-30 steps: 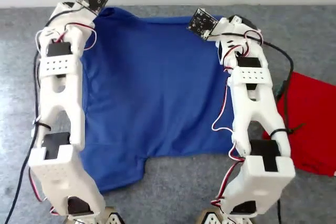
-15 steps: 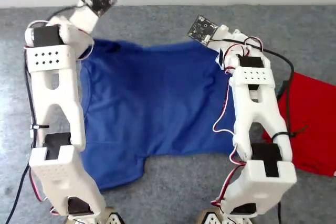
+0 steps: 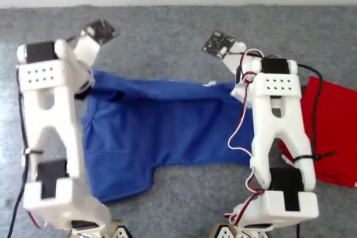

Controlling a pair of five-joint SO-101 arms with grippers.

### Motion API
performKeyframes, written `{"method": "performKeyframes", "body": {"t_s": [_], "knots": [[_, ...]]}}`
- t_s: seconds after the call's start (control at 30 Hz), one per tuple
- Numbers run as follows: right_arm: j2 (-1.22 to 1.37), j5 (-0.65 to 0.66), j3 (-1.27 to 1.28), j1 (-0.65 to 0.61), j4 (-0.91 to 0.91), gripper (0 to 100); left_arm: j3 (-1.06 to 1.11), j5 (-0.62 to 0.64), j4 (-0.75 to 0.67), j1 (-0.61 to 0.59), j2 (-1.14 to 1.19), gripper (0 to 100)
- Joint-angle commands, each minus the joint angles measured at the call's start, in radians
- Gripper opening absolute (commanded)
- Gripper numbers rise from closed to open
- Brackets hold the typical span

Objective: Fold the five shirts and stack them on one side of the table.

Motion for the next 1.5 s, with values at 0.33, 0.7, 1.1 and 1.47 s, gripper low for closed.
{"method": "performKeyframes", "body": {"t_s": [0.33,0.7,1.1,1.47], "knots": [[-0.047,-0.006,0.086,0.045,0.168,0.9,0.613,-0.064,0.018,0.014,-0.328,1],[-0.047,0.064,0.086,0.085,0.183,0.9,0.808,-0.152,0.018,0.015,-0.328,1],[-0.051,0.064,0.080,0.091,0.278,1.6,0.846,-0.180,0.020,0.014,-0.328,2],[-0.245,-0.037,0.080,0.088,0.306,35.5,0.880,-0.172,0.021,0.011,-0.382,9]]}}
